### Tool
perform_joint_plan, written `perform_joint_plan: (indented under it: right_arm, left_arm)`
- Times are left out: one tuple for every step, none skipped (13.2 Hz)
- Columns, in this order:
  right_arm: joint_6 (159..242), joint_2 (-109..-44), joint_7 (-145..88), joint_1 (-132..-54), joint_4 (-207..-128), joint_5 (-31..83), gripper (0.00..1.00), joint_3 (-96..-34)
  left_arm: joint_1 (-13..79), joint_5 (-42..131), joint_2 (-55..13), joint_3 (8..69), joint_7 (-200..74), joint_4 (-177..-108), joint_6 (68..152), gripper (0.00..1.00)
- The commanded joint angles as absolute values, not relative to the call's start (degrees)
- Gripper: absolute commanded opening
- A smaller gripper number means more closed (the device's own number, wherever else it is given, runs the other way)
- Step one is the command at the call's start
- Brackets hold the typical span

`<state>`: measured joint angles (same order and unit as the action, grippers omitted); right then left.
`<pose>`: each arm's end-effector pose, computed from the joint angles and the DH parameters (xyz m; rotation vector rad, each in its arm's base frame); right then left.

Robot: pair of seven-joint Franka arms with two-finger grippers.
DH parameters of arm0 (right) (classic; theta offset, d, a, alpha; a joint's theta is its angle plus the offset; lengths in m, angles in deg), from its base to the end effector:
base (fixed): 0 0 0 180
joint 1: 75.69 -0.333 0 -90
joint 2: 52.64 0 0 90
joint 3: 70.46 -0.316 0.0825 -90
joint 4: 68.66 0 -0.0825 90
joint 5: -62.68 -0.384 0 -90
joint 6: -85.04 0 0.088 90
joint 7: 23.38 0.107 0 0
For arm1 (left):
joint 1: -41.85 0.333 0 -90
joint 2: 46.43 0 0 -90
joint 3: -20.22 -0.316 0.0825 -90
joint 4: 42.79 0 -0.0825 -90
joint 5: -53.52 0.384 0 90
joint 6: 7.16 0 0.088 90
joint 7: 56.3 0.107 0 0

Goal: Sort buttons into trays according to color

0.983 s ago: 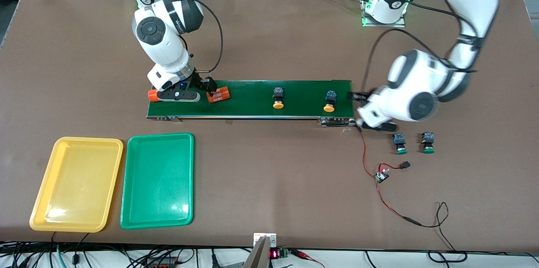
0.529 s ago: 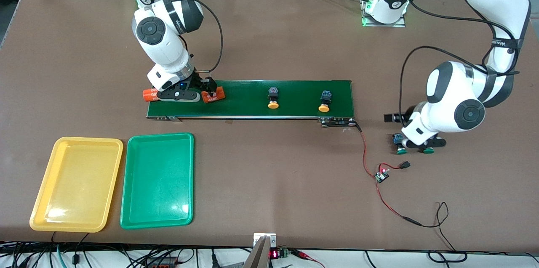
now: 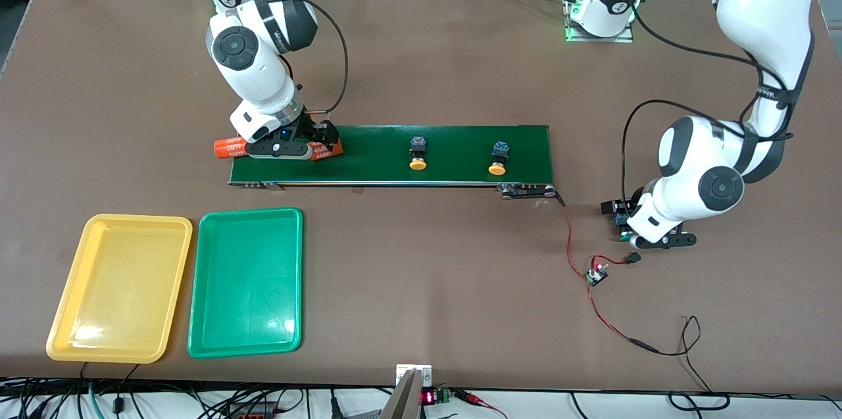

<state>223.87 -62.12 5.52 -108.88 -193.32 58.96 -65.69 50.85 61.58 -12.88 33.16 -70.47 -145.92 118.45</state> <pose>0.4947 0.2686 0.3238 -3.0723 0.0827 -0.0886 0.6338 -0.0301 0.2141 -3.1171 -0.1745 0.2748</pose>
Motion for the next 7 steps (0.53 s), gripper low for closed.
perform_joint_plan:
  right_arm:
    - [224.2,-61.8,5.5,-108.8,-193.0,59.2,1.00,-65.5]
    - [224.0,-61.4,5.7,-109.0,-193.0,58.8,1.00,-65.5]
    - [223.7,-60.9,5.6,-109.0,-193.0,58.8,1.00,-65.5]
    - [222.8,-60.5,5.5,-109.0,-193.0,58.8,1.00,-65.5]
    - [221.5,-60.5,5.0,-109.1,-193.1,58.8,1.00,-65.5]
    - [221.4,-60.8,5.2,-109.3,-193.0,58.8,1.00,-65.5]
    - [221.5,-61.0,5.1,-109.3,-193.0,58.8,1.00,-65.5]
  left_arm:
    - [51.5,60.7,-11.9,32.4,-70.3,-144.6,118.8,1.00]
    - [51.5,60.8,-11.7,32.4,-70.3,-144.6,118.8,1.00]
    - [51.7,60.9,-11.4,32.4,-70.3,-144.6,118.9,1.00]
    - [51.3,60.8,-11.1,32.4,-70.3,-144.6,118.9,1.00]
    - [51.1,60.8,-10.6,32.3,-70.3,-144.6,119.1,1.00]
    - [51.3,60.9,-10.3,32.3,-70.2,-144.7,120.1,1.00]
    - [51.3,60.9,-9.6,32.3,-70.2,-144.6,120.5,1.00]
